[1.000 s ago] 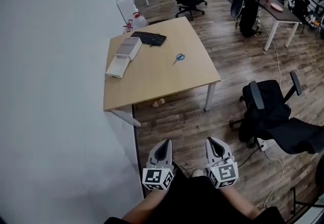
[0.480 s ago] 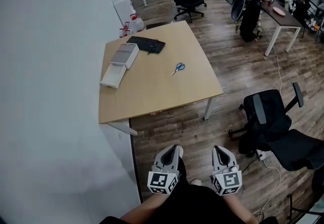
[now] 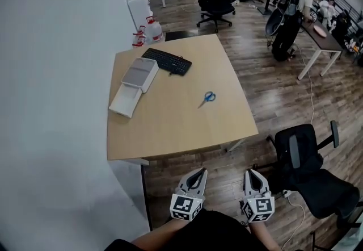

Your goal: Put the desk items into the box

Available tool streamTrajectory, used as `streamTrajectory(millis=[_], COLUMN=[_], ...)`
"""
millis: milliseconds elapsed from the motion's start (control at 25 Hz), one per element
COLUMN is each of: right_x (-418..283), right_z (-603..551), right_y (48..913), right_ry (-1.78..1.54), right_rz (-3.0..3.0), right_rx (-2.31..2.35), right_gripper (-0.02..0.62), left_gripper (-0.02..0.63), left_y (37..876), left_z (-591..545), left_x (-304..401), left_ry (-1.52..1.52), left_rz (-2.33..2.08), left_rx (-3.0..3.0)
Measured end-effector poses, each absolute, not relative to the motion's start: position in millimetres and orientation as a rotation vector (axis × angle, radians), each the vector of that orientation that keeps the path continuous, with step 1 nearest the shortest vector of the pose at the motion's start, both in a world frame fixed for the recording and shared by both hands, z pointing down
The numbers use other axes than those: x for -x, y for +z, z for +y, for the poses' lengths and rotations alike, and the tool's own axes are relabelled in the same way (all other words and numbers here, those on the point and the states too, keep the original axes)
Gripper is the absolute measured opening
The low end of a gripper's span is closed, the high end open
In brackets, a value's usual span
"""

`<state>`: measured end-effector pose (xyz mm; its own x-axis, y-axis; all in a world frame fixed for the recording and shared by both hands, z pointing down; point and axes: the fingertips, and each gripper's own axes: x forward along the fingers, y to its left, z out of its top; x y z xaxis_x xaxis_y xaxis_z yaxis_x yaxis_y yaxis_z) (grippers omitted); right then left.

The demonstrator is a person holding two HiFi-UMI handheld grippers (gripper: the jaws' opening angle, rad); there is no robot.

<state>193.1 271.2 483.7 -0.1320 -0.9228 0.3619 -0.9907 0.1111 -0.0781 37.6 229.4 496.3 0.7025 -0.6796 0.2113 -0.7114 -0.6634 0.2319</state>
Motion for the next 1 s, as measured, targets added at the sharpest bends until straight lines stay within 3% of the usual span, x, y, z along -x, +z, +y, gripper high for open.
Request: streamTrajectory(millis=[480,1000], right_x=[-169.7,-195.6], right_z=[164.9,50.9], right_y=[484.2,502.0], right_ry=[0.443,0.448], right_rz=[-2.124,-2.221], right_rx=[-1.949,-1.913], right_gripper=[0.060,0.060], left_gripper=[0.015,0.015], left_y=[505.6,530.1], left_z=[108.8,17.0], left_x=[-15.5,-39.6], left_ry=[0.169,0.253], left_rz=[-1.043,-1.127], left_rx=[-2.647,-2.605])
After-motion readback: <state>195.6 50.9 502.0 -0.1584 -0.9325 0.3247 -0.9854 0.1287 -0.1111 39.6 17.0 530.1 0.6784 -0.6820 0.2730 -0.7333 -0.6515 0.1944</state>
